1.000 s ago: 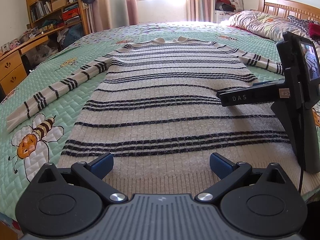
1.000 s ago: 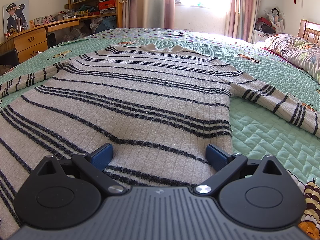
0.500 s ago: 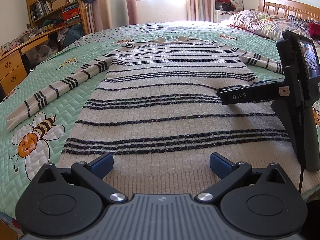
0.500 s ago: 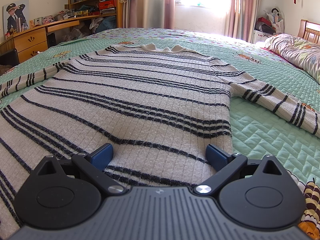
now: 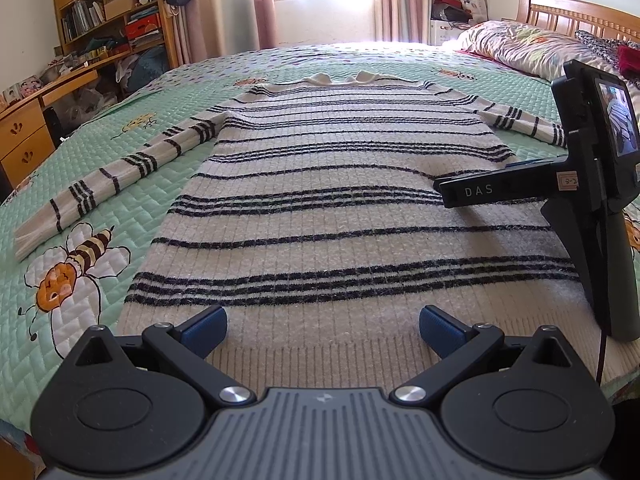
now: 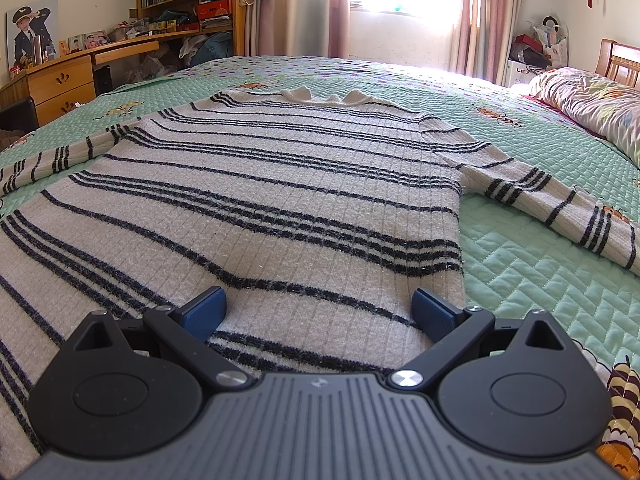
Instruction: Fold clothes
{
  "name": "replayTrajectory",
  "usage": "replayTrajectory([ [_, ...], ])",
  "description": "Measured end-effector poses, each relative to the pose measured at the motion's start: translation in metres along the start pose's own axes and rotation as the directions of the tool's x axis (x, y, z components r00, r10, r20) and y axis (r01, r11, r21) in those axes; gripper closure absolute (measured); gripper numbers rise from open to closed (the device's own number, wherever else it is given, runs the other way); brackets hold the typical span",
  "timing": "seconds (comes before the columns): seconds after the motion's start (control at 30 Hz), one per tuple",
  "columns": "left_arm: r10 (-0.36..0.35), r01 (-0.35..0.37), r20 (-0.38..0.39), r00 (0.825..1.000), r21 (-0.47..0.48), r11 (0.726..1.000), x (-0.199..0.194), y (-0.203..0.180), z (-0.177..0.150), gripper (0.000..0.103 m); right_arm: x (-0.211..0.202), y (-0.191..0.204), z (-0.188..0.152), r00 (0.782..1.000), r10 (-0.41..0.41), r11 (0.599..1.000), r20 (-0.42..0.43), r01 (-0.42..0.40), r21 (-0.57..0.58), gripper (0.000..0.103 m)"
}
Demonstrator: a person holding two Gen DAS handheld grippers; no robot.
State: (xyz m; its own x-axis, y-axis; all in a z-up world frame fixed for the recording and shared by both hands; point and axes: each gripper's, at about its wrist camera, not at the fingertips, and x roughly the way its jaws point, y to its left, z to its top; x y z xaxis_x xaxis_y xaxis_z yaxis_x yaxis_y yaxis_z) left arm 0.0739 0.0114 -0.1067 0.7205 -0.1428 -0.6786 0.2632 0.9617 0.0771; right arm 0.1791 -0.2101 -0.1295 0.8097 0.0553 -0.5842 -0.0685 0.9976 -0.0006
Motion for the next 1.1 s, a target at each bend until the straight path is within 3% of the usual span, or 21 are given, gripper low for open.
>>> replayTrajectory([
  [1.1,0.003,-0.003,0.0,1.0,0.002,1.0,-0.0024,-0.0009,-0.0022,0.001,-0.0002,0.0001,-0.0002,1.0,0.0,1.0,0.0,0.0,0.0,0.004],
])
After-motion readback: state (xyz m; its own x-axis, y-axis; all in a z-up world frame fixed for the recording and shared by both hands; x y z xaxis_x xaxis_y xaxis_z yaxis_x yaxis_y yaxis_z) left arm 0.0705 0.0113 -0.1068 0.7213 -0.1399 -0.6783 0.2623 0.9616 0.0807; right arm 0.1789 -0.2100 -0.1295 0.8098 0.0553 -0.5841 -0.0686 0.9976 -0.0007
